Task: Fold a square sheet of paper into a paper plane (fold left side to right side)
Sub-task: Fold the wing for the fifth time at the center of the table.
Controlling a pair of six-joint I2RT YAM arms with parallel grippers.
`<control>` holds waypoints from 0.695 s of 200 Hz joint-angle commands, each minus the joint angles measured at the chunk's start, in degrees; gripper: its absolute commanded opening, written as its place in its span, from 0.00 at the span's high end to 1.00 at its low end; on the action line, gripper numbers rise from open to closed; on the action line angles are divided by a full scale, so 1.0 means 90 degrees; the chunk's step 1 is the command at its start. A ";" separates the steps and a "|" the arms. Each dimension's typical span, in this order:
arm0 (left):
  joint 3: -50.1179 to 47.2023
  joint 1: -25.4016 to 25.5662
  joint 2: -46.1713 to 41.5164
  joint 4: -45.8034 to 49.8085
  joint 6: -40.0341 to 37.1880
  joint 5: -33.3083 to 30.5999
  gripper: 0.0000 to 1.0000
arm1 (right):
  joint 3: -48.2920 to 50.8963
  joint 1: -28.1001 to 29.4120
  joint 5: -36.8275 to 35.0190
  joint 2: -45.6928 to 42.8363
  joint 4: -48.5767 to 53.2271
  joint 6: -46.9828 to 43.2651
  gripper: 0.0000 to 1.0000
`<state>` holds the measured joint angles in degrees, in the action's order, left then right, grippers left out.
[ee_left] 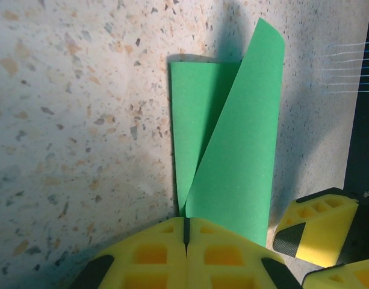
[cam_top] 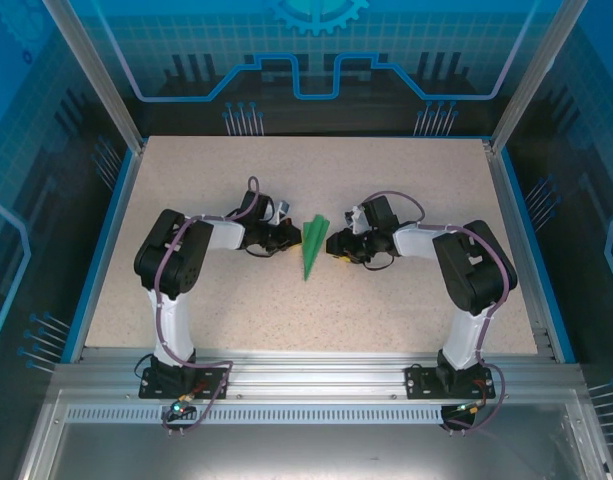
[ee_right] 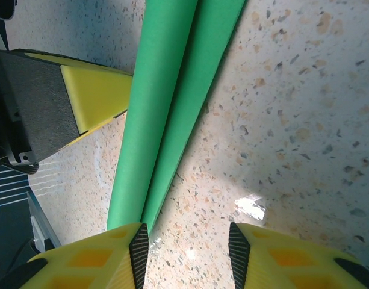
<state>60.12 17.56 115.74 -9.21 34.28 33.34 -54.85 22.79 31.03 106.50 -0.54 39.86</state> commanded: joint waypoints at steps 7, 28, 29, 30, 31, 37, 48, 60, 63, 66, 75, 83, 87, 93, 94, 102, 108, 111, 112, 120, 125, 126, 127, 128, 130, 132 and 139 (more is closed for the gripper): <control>0.0257 -0.0067 0.0107 0.0194 -0.0239 0.0238 1.00 | -0.0108 -0.0042 0.0172 0.0032 -0.0107 0.0058 0.58; 0.0355 -0.0067 0.0106 0.0312 -0.0346 0.0289 1.00 | -0.0142 -0.0070 0.0221 0.0087 -0.0194 0.0129 0.57; 0.0358 -0.0067 0.0107 0.0321 -0.0354 0.0289 1.00 | -0.0149 -0.0070 0.0223 0.0090 -0.0199 0.0131 0.57; 0.0365 -0.0067 0.0113 0.0326 -0.0358 0.0289 1.00 | -0.0152 -0.0071 0.0224 0.0095 -0.0202 0.0136 0.57; 0.0368 -0.0067 0.0115 0.0333 -0.0365 0.0289 1.00 | -0.0154 -0.0076 0.0219 0.0093 -0.0208 0.0139 0.57; 0.0404 -0.0067 0.0118 0.0383 -0.0404 0.0298 1.00 | -0.0174 -0.0097 0.0224 0.0100 -0.0222 0.0156 0.57; 0.0461 -0.0067 0.0124 0.0470 -0.0466 0.0291 1.00 | -0.0235 -0.0143 0.0247 0.0128 -0.0226 0.0169 0.58; 0.0520 -0.0068 0.0144 0.0568 -0.0549 0.0299 1.00 | -0.0310 -0.0193 0.0281 0.0159 -0.0224 0.0166 0.58; 0.0531 -0.0067 0.0147 0.0589 -0.0561 0.0299 1.00 | -0.0329 -0.0203 0.0291 0.0174 -0.0216 0.0153 0.58; 0.0547 -0.0067 0.0151 0.0593 -0.0574 0.0299 1.00 | -0.0360 -0.0198 0.0293 0.0185 -0.0200 0.0148 0.58; 0.0574 -0.0067 0.0168 0.0625 -0.0595 0.0306 1.00 | -0.0428 -0.0198 0.0291 0.0229 -0.0152 0.0119 0.58; 0.0598 -0.0067 0.0194 0.0641 -0.0606 0.0313 1.00 | -0.0489 -0.0198 0.0314 0.0259 -0.0129 0.0112 0.58; 0.0608 -0.0067 0.0205 0.0652 -0.0601 0.0316 1.00 | -0.0510 -0.0200 0.0322 0.0283 -0.0119 0.0109 0.58; 0.0623 -0.0067 0.0218 0.0662 -0.0613 0.0319 1.00 | -0.0538 -0.0198 0.0320 0.0303 -0.0116 0.0100 0.58; 0.0624 -0.0067 0.0217 0.0662 -0.0610 0.0319 1.00 | -0.0542 -0.0198 0.0321 0.0304 -0.0116 0.0102 0.58; 0.0639 -0.0069 0.0240 0.0667 -0.0621 0.0319 1.00 | -0.0580 -0.0198 0.0325 0.0332 -0.0116 0.0102 0.58; 0.0652 -0.0070 0.0244 0.0670 -0.0626 0.0319 1.00 | -0.0614 -0.0200 0.0324 0.0344 -0.0128 0.0118 0.58; 0.0654 -0.0067 0.0253 0.0672 -0.0626 0.0319 1.00 | -0.0632 -0.0200 0.0329 0.0356 -0.0128 0.0129 0.58; 0.0654 -0.0067 0.0254 0.0672 -0.0626 0.0319 1.00 | -0.0638 -0.0199 0.0330 0.0355 -0.0137 0.0131 0.58; 0.0664 -0.0067 0.0262 0.0672 -0.0626 0.0319 1.00 | -0.0670 -0.0198 0.0349 0.0373 -0.0175 0.0174 0.59; 0.0673 -0.0067 0.0272 0.0680 -0.0624 0.0319 1.00 | -0.0683 -0.0198 0.0368 0.0386 -0.0213 0.0197 0.59; 0.0673 -0.0067 0.0273 0.0681 -0.0625 0.0319 1.00 | -0.0693 -0.0198 0.0374 0.0385 -0.0223 0.0199 0.59; 0.0673 -0.0067 0.0274 0.0681 -0.0625 0.0319 1.00 | -0.0702 -0.0198 0.0378 0.0384 -0.0233 0.0209 0.59; 0.0674 -0.0067 0.0274 0.0682 -0.0625 0.0324 1.00 | -0.0707 -0.0203 0.0374 0.0394 -0.0243 0.0215 0.59; 0.0674 -0.0067 0.0274 0.0682 -0.0623 0.0320 1.00 | -0.0716 -0.0204 0.0379 0.0396 -0.0255 0.0234 0.59; 0.0674 -0.0067 0.0279 0.0677 -0.0625 0.0314 1.00 | -0.0728 -0.0199 0.0385 0.0401 -0.0268 0.0237 0.59; 0.0683 -0.0071 0.0284 0.0684 -0.0630 0.0319 1.00 | -0.0781 -0.0189 0.0403 0.0420 -0.0299 0.0266 0.59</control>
<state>64.77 17.56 117.36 -4.64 30.13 34.59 -59.64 21.65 32.64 109.12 -1.89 41.10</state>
